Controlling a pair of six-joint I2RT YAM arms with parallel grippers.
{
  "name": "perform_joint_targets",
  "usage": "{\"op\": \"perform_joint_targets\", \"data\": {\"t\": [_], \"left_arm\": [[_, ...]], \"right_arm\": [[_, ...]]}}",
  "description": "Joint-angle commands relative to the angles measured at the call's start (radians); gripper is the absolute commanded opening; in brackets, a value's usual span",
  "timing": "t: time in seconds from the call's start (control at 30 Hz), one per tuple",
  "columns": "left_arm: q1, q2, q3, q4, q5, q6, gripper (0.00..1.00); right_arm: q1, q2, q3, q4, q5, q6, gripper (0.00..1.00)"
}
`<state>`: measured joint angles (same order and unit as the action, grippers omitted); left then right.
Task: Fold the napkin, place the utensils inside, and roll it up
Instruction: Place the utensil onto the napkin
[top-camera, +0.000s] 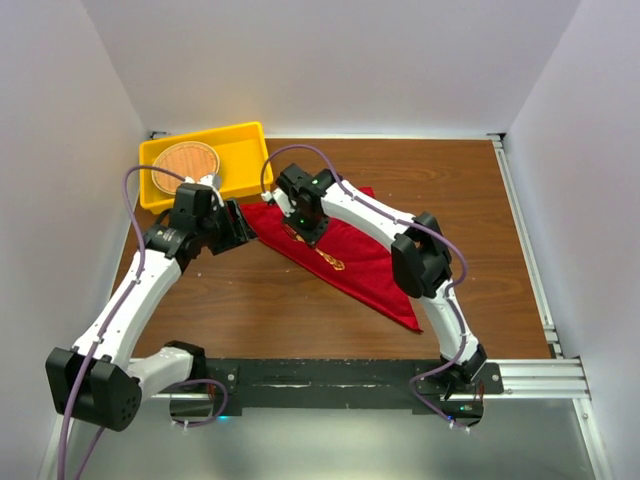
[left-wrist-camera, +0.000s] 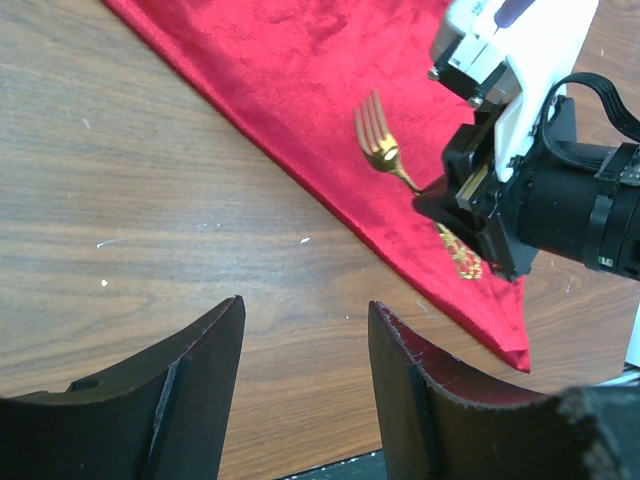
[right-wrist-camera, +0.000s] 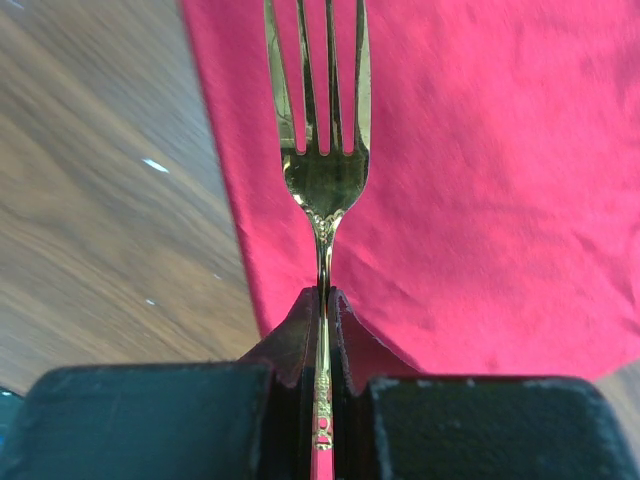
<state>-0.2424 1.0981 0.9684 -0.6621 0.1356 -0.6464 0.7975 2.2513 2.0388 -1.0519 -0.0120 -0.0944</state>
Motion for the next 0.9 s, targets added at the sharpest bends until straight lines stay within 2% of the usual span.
{"op": "perform_joint_targets", "data": {"t": [0.0, 0.43, 0.87], "left_arm": [[0.009, 0.020, 0.055, 0.001, 0.013, -0.004, 0.58], [0.022, 0.029, 0.075, -0.024, 0.010, 0.031, 0.58], [0.037, 0.045, 0.073, -0.007, 0.027, 0.047, 0.58]], "right_arm": [[0.011, 0.037, 0.063, 0.024, -0.069, -0.021, 0.00], [0.016, 0.109, 0.092, 0.027, -0.080, -0.041, 0.00], [0.016, 0.099, 0.060, 0.027, -0.101, -0.051, 0.00]]}}
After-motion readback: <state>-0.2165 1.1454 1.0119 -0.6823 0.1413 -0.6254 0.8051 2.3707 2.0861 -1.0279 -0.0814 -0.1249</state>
